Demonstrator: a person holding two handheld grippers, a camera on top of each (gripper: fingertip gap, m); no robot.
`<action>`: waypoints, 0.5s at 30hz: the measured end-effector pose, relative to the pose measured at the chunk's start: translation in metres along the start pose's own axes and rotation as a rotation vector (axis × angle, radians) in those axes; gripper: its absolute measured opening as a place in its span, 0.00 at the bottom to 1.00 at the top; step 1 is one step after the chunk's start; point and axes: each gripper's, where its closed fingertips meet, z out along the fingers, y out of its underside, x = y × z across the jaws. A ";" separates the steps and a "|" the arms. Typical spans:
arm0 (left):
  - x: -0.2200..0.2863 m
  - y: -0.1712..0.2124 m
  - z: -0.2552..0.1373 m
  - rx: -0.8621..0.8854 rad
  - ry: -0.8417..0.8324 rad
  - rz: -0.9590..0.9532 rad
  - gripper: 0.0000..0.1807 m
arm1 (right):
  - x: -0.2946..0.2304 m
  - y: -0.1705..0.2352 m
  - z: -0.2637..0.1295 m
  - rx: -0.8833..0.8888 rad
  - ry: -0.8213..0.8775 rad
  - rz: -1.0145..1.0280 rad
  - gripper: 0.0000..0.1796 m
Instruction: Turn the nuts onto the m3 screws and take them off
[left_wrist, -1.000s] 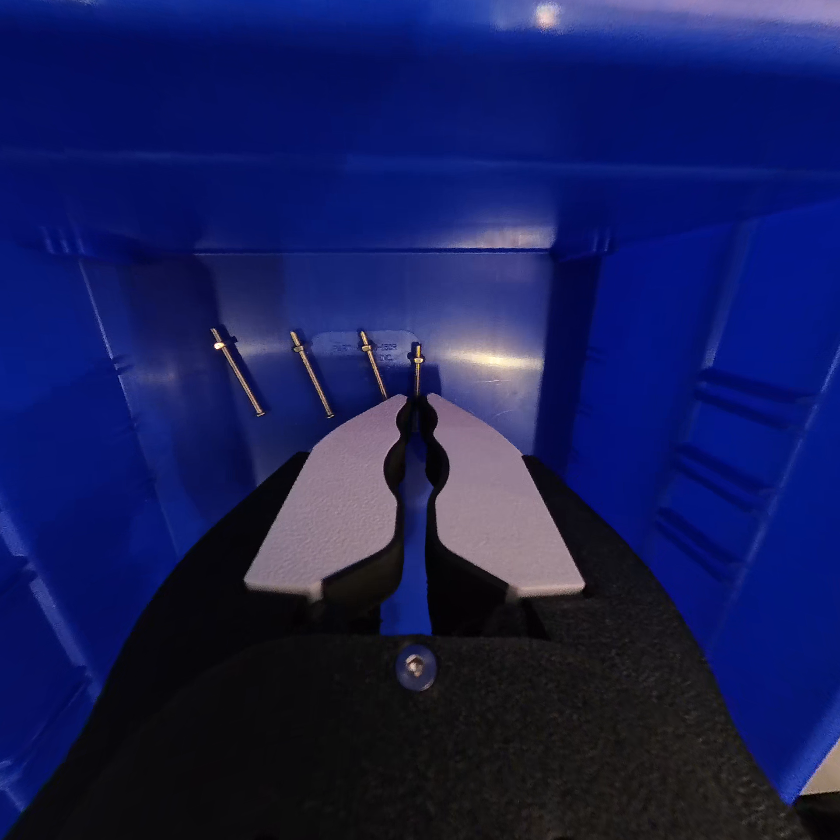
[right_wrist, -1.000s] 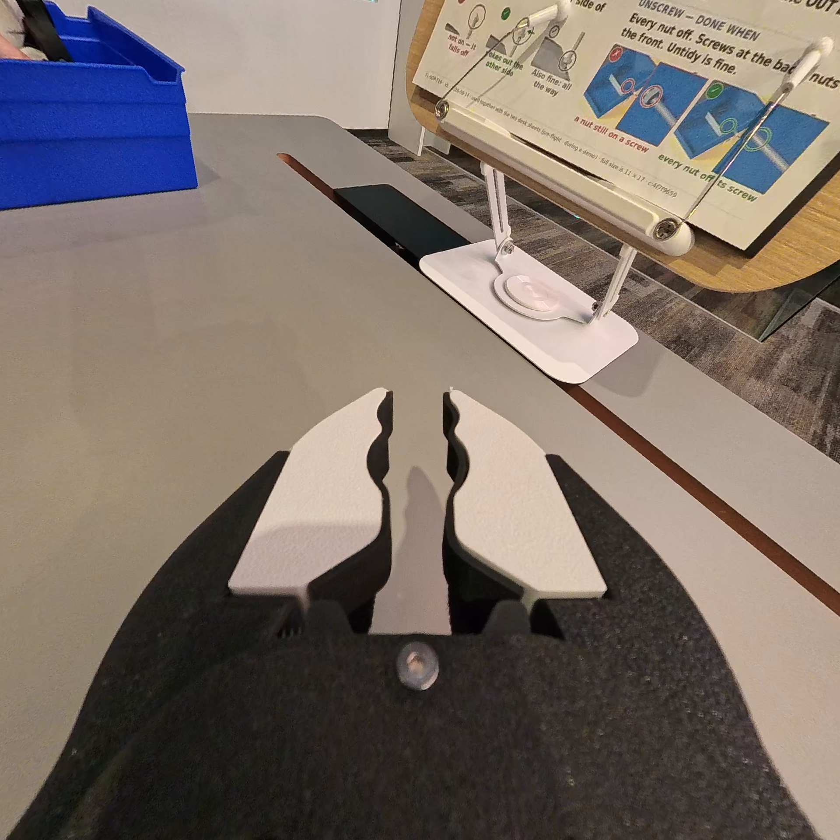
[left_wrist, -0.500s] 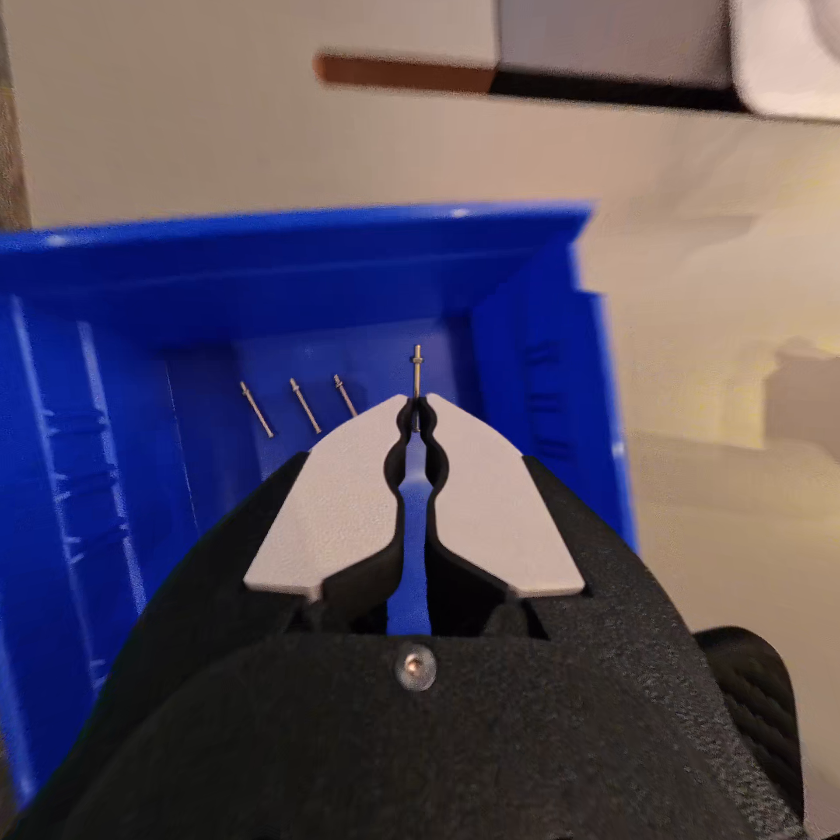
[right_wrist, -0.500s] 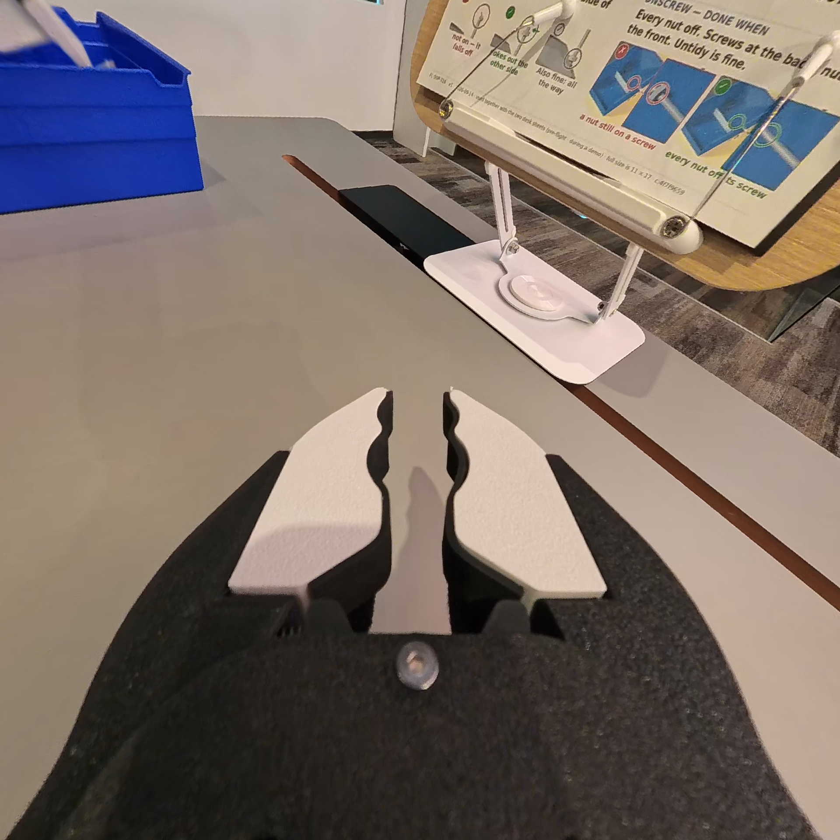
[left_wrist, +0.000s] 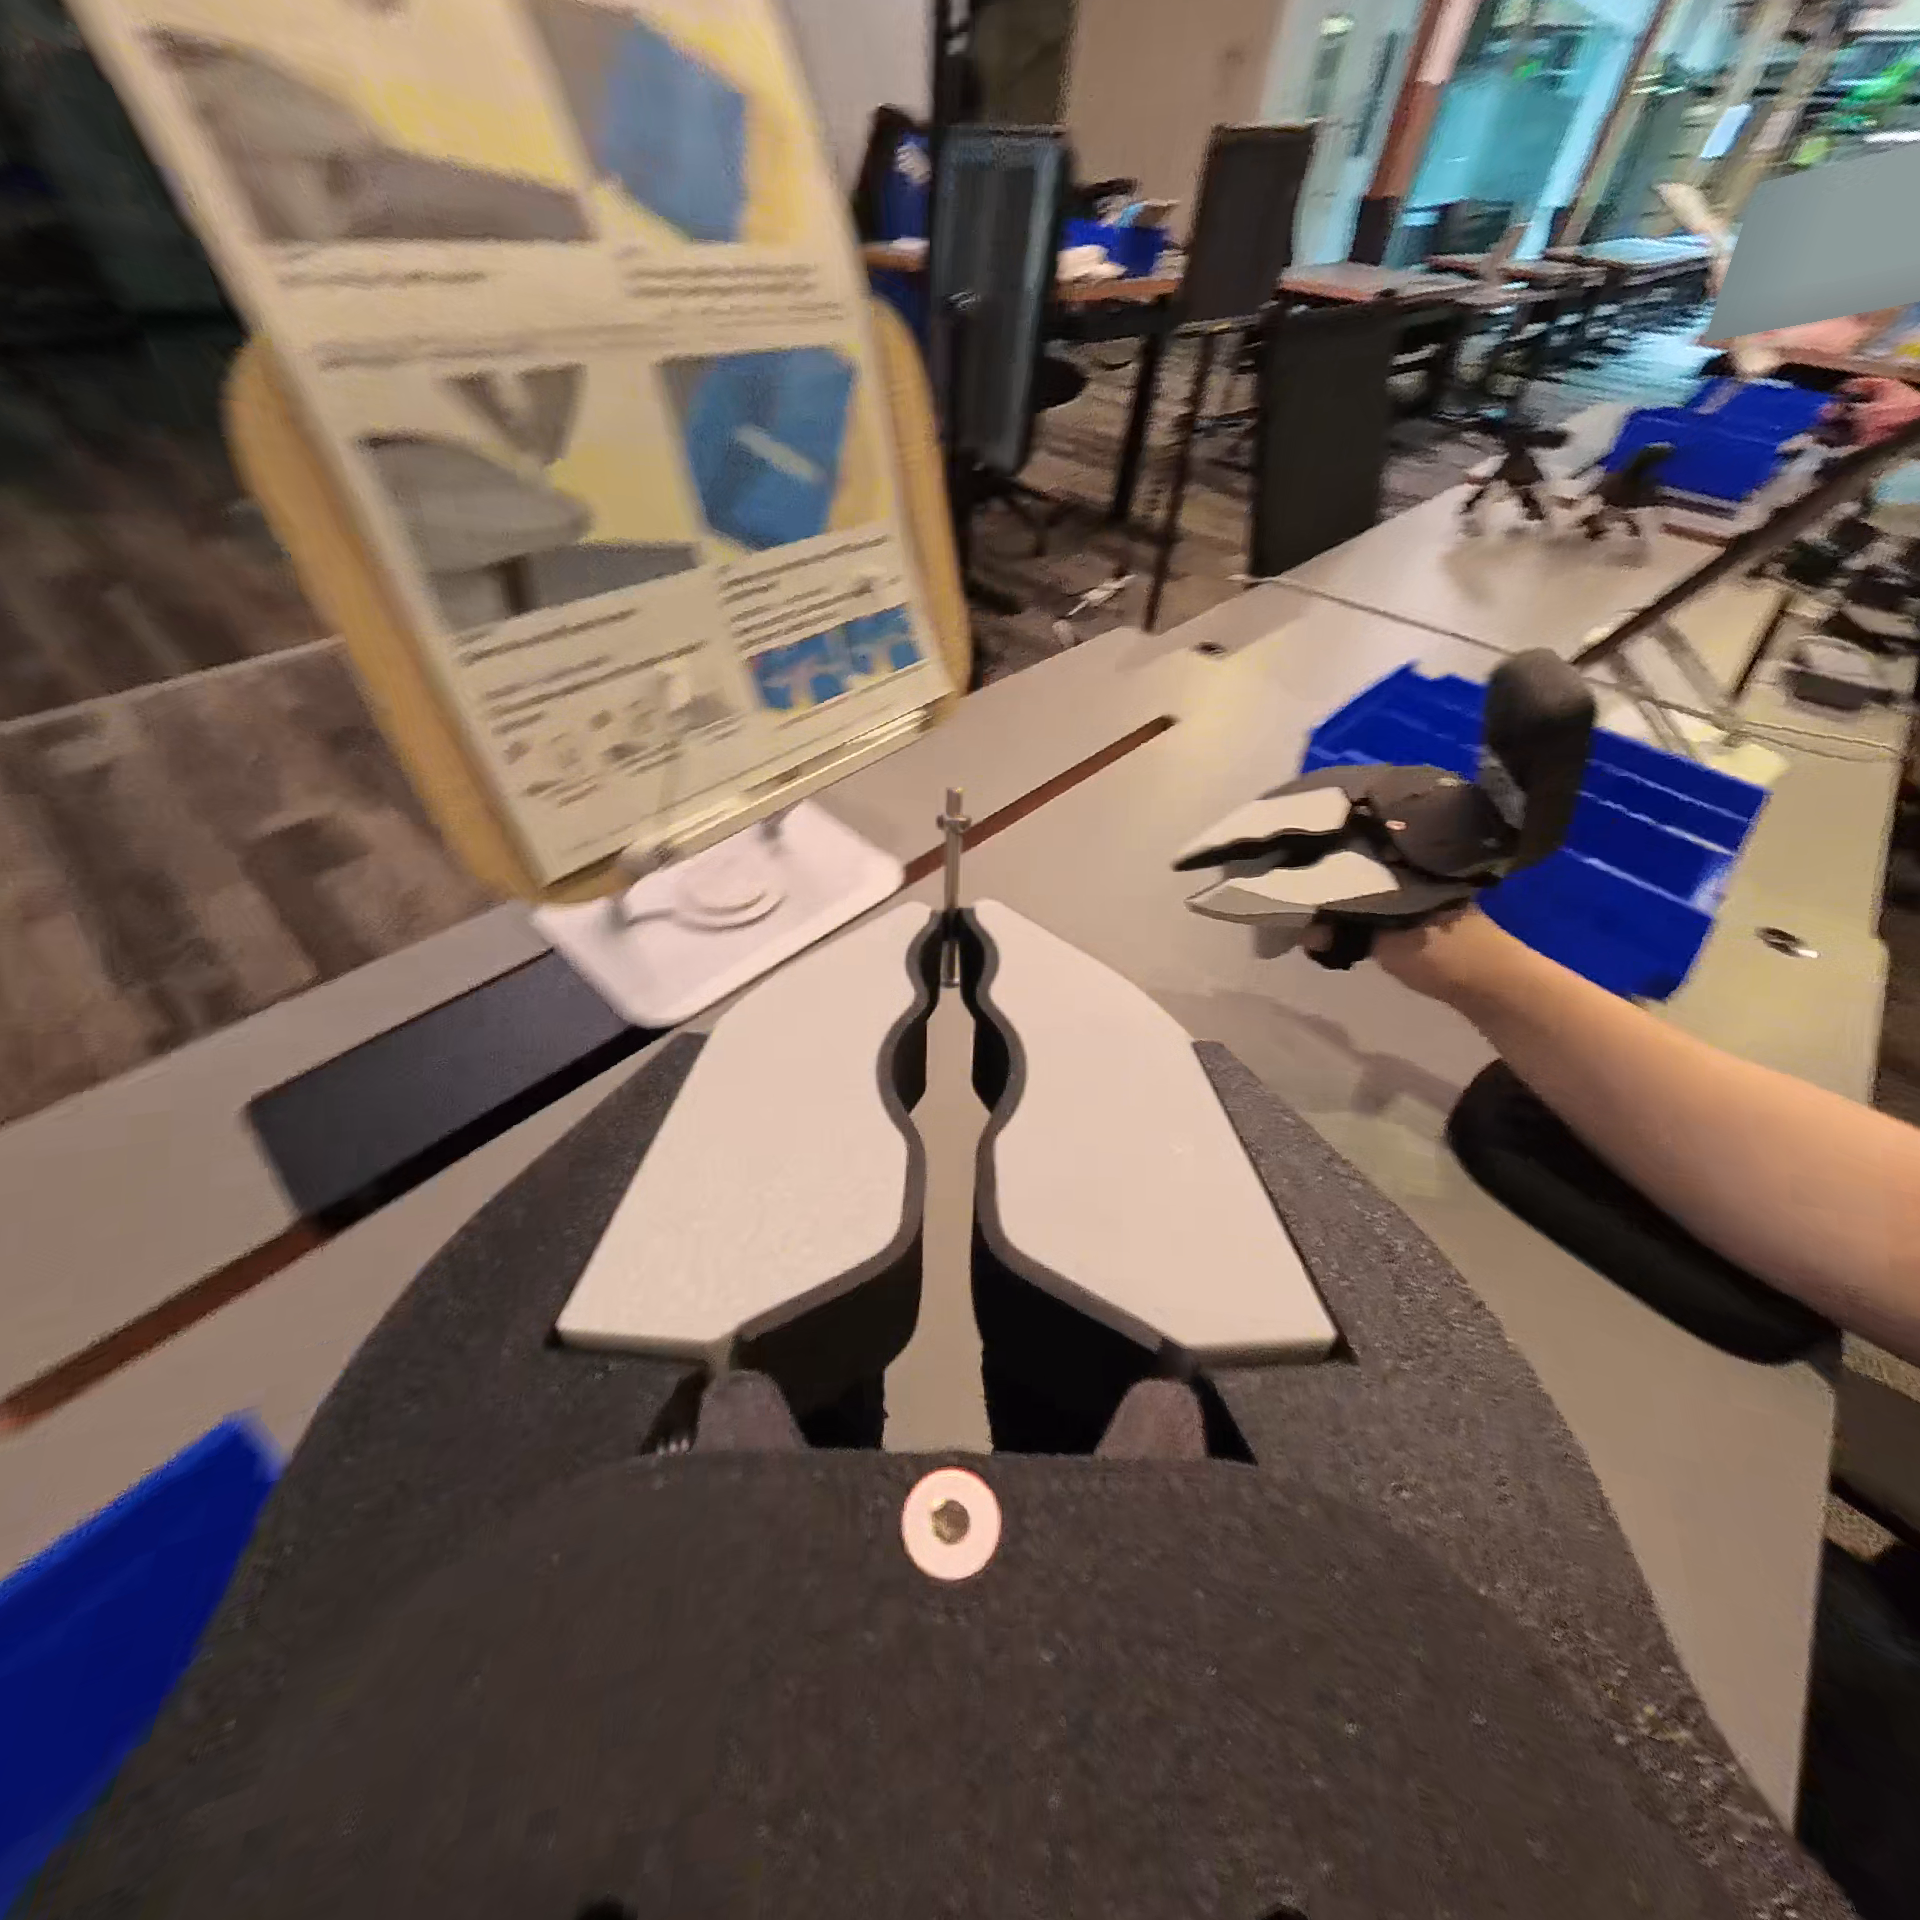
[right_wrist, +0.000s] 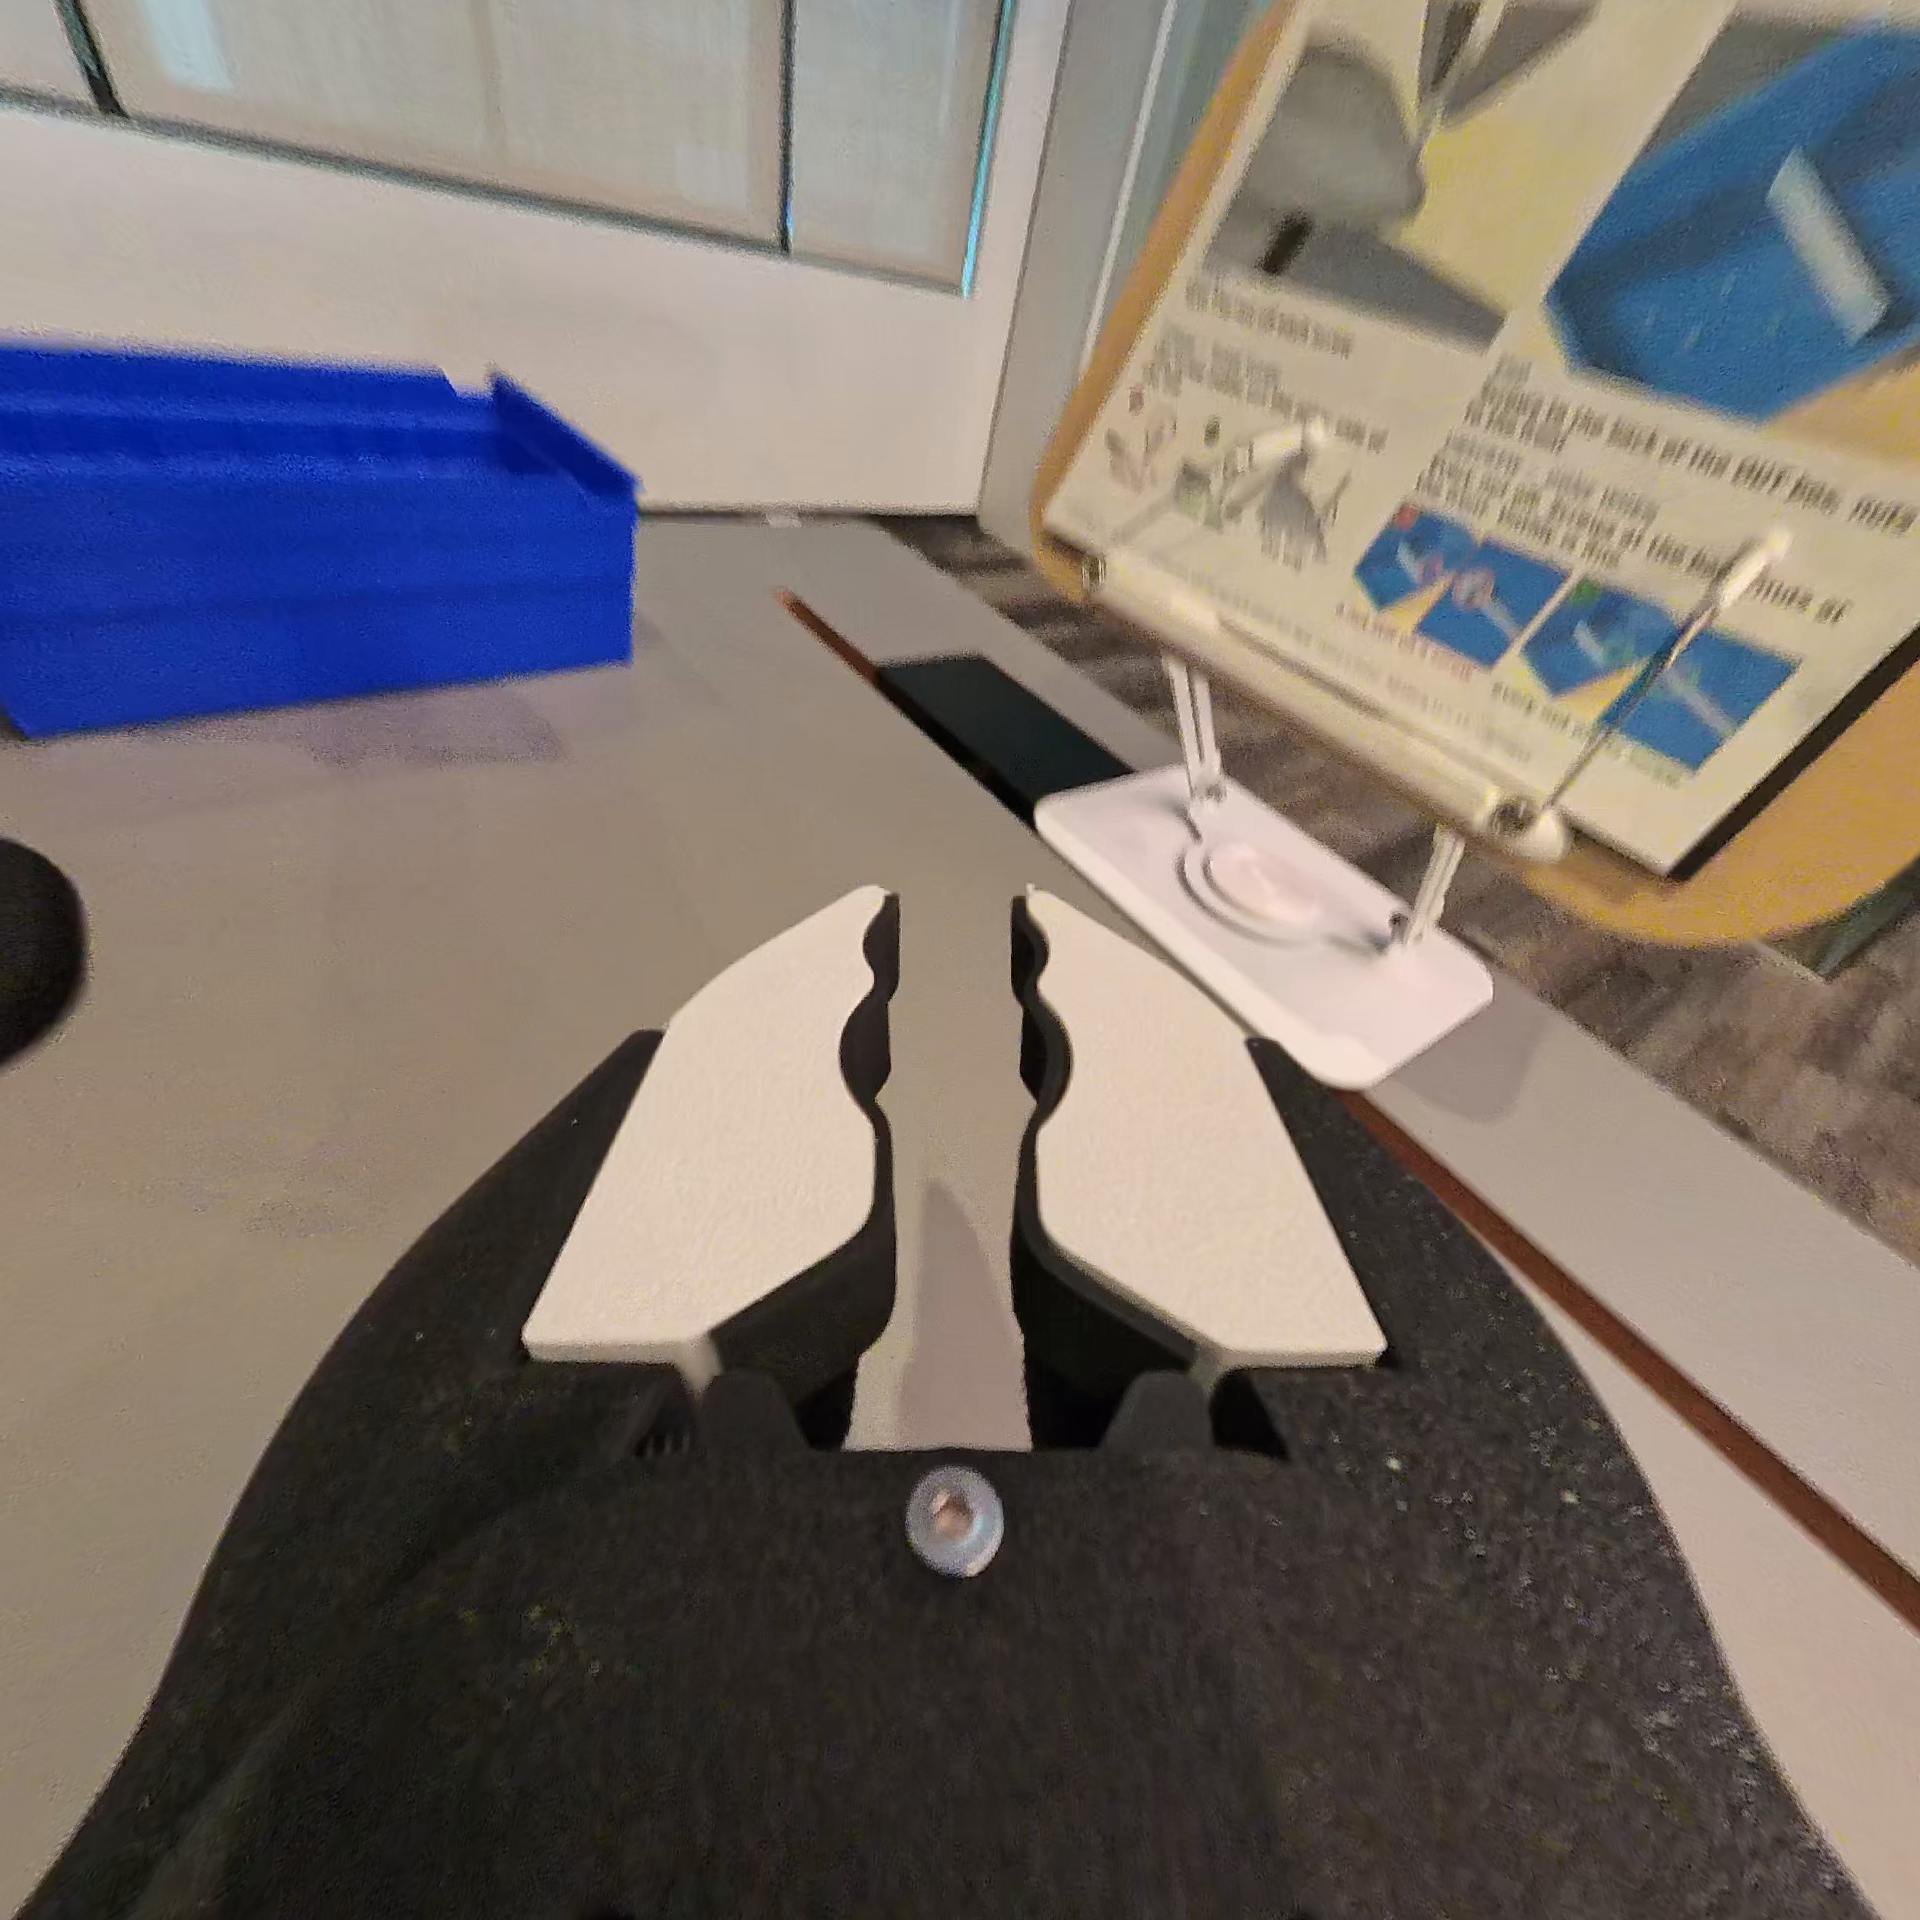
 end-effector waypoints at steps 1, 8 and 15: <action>0.015 -0.005 0.011 0.019 0.032 0.020 0.01 | -0.001 -0.016 -0.004 0.044 -0.016 0.008 0.11; 0.077 -0.035 0.062 0.191 0.161 0.040 0.01 | 0.013 -0.123 -0.038 0.285 -0.090 0.036 0.11; 0.093 -0.015 0.104 0.229 0.281 -0.048 0.01 | 0.018 -0.138 -0.053 0.316 -0.161 0.050 0.10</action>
